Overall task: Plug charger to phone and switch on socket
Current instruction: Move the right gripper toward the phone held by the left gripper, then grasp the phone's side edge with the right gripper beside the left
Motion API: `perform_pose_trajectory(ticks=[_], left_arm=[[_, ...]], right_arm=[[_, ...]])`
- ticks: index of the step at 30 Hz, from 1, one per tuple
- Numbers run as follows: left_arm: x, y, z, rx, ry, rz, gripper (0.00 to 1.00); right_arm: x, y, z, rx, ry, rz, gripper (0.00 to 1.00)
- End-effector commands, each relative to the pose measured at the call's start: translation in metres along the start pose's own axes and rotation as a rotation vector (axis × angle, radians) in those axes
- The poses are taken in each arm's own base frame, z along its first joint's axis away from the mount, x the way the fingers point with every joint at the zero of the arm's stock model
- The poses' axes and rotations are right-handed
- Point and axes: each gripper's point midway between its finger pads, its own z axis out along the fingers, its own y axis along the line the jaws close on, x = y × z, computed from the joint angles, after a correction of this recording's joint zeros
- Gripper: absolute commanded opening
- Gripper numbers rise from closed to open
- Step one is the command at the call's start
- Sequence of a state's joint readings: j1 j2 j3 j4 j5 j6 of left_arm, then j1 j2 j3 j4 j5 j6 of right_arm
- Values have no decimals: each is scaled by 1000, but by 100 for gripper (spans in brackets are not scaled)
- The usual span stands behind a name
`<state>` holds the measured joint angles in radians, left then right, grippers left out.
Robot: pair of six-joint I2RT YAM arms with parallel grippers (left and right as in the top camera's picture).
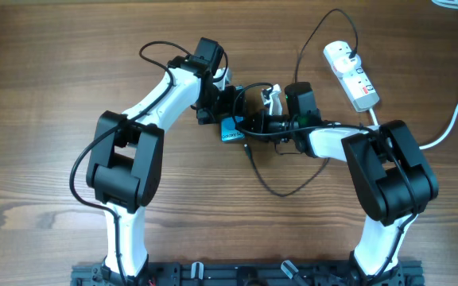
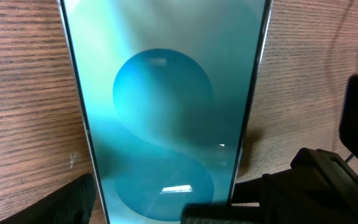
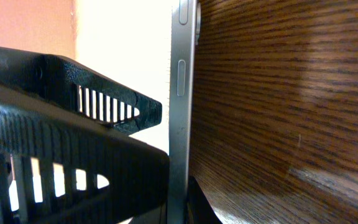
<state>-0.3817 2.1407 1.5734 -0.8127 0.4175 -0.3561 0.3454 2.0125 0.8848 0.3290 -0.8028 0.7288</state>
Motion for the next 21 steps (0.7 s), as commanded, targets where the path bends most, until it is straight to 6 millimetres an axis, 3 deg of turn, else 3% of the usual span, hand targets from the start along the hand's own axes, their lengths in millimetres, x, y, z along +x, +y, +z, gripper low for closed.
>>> perform_pose_trajectory(ticks=[1, 6, 8, 14, 21], left_arm=[[-4, -3, -11, -15, -37, 23, 91], [-8, -2, -21, 62, -28, -5, 92], [-12, -8, -35, 169, -25, 15, 91], [-22, -29, -95, 619, -36, 119, 89], [-20, -43, -126, 833, -59, 218, 84]], right_arm=[[2, 3, 1, -29, 19, 5, 4], [1, 16, -10, -135, 56, -6, 4], [-2, 28, -19, -214, 77, -11, 4], [-7, 36, -32, -288, 94, 9, 4], [-3, 100, -61, -540, 195, -132, 4]])
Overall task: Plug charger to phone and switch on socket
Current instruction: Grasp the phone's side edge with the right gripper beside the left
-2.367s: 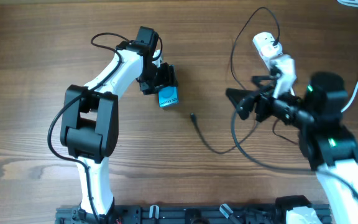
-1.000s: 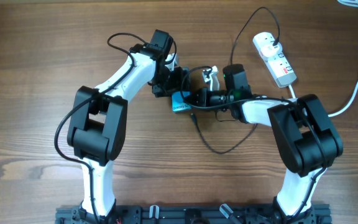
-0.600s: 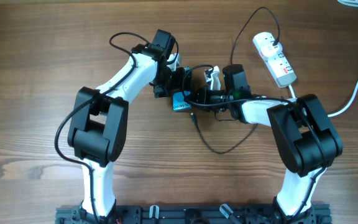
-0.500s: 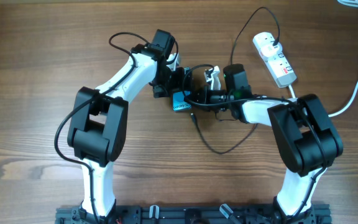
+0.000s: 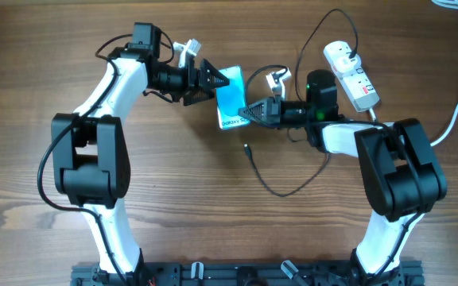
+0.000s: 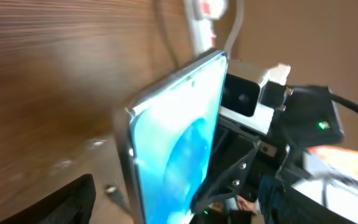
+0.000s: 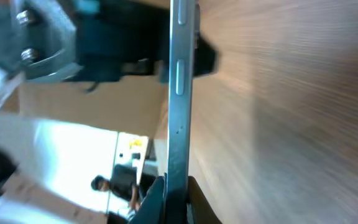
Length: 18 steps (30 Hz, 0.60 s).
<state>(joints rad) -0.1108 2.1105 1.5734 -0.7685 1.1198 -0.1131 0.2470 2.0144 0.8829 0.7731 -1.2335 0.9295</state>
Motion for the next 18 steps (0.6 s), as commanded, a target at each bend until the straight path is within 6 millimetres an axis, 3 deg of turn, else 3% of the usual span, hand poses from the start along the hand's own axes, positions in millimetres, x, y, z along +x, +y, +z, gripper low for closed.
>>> perform_pose_trajectory(ticks=[1, 4, 7, 14, 18], left_arm=[[6, -41, -6, 162, 15, 122, 83], [10, -67, -12, 315, 34, 143, 74], [13, -89, -21, 457, 52, 174, 69], [13, -90, -20, 457, 51, 180, 65], [13, -87, -17, 433, 50, 186, 40]], right_arm=[[9, 36, -2, -131, 114, 31, 4], [2, 54, -4, -162, 93, 6, 4], [1, 54, -4, -161, 88, 10, 4], [-10, 42, 0, -122, 17, 92, 4], [-21, 39, 4, -103, -52, 96, 4]])
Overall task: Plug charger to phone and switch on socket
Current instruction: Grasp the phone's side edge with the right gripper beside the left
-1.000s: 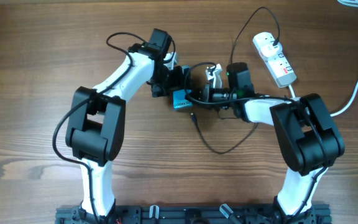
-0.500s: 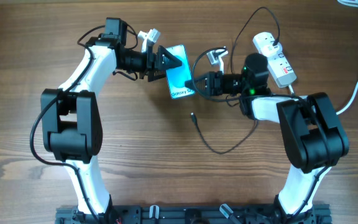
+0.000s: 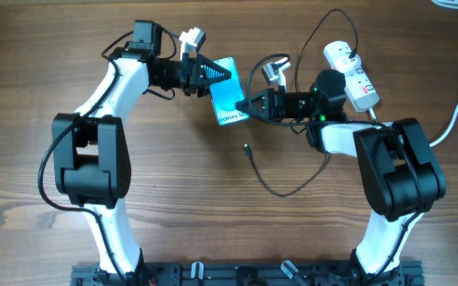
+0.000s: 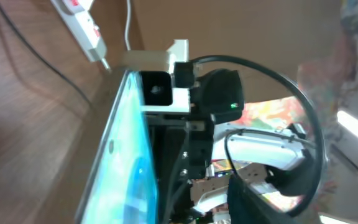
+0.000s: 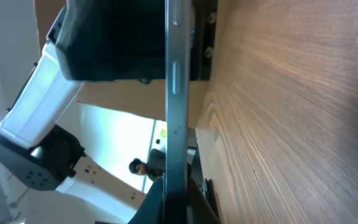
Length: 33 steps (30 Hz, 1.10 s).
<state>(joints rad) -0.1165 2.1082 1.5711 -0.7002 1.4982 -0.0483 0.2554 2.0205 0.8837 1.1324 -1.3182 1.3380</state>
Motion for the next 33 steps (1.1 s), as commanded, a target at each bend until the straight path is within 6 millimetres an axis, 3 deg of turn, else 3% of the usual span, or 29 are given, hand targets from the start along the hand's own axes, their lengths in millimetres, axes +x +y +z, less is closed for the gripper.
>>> perform_pose_trajectory(ticks=[1, 10, 17, 22, 28, 33], left_arm=[[3, -23, 3, 55, 14, 54, 37], [4, -24, 7, 57, 23, 54, 45], [3, -23, 5, 54, 17, 54, 43], [1, -11, 4, -16, 6, 51, 41], [-9, -7, -16, -33, -41, 68, 41], [-13, -7, -24, -35, -61, 79, 48]], right_arm=[[-19, -5, 4, 28, -112, 22, 4], [-35, -9, 11, 52, -223, 41, 4], [-38, -14, 10, 66, -247, 75, 4], [-35, -24, 10, 89, -241, 131, 4], [-32, -33, 9, 117, -239, 158, 4], [-32, -33, 10, 117, -237, 159, 4]])
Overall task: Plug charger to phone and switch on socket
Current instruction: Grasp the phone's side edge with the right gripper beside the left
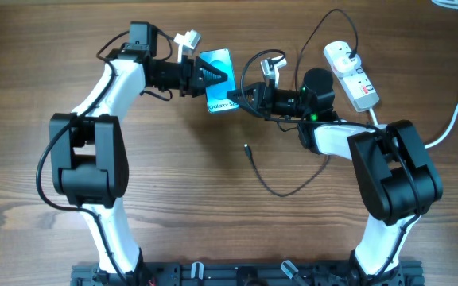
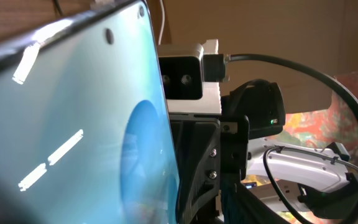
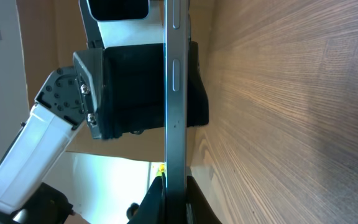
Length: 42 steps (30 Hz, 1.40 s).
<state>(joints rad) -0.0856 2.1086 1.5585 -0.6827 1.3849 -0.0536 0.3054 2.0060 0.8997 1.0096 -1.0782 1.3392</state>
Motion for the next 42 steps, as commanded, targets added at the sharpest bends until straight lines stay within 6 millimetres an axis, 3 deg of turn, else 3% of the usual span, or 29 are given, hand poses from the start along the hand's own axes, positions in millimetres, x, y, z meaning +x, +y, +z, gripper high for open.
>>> perform_pose_trajectory(ticks=[1, 8, 14, 17, 23, 37, 42], left_arm=[[-8, -30, -13, 86, -22, 81, 48], [-20, -36, -7, 95, -19, -5, 44], [-17, -43, 11, 106, 18, 3, 43], [-15, -44, 14, 109, 27, 3, 39], [-7, -58, 17, 183, 70, 4, 40], [5, -49, 31, 135, 84, 23, 42], [5, -49, 31, 136, 83, 32, 34]], right_arm=[[-7, -18, -3, 42, -59, 71, 4], [-6, -18, -1, 41, -54, 70, 4], [1, -16, 1, 34, -19, 12, 4], [3, -16, 1, 32, -9, -5, 4], [7, -14, 1, 24, 18, -14, 4], [20, -10, -2, -5, 103, -30, 4], [17, -11, -3, 1, 85, -4, 4]])
